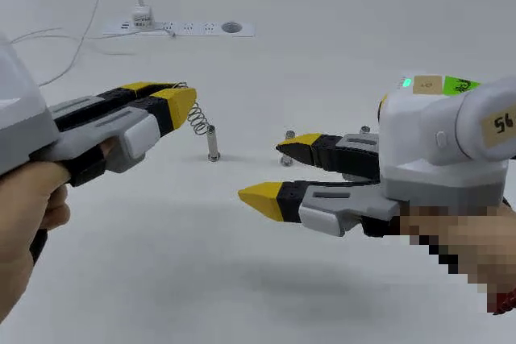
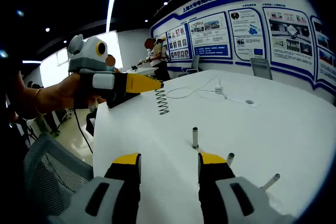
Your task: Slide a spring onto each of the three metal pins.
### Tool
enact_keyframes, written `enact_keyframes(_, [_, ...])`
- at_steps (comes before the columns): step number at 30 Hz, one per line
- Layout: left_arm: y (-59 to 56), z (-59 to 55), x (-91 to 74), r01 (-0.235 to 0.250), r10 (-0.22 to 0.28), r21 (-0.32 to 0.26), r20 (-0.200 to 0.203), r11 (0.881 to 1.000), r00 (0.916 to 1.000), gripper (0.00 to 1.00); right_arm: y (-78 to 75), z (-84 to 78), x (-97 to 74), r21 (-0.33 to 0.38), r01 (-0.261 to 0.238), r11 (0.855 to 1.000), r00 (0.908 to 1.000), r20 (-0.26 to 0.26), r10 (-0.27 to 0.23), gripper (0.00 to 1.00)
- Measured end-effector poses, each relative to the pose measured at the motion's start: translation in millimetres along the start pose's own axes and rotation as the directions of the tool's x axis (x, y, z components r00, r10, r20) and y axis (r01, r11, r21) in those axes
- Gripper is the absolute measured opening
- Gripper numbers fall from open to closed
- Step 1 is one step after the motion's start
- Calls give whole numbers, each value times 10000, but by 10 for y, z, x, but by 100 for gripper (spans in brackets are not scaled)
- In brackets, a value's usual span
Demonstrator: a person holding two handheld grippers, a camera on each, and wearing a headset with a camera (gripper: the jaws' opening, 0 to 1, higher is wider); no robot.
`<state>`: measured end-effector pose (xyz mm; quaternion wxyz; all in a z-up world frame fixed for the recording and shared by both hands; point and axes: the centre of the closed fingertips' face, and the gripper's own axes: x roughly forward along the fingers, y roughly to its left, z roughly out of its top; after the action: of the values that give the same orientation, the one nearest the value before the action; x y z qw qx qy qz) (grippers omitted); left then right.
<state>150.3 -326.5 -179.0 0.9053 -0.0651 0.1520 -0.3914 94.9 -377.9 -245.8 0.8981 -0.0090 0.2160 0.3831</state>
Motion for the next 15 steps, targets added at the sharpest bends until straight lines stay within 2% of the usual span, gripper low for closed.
enact_keyframes(4, [28,13,77,-26,24,348,59,9994,10000,11,-61,-34,-24,26,245,9997,9996,-115,-244,45])
enact_keyframes(12, [188,-54,246,-273,278,933,-40,9953,9996,11,-166,-136,-77,-7,584,9983,9975,-387,-584,46])
enact_keyframes(15, [239,-84,323,-403,425,1408,-127,9892,9990,11,-199,-176,-98,80,652,9978,9969,-449,-648,46])
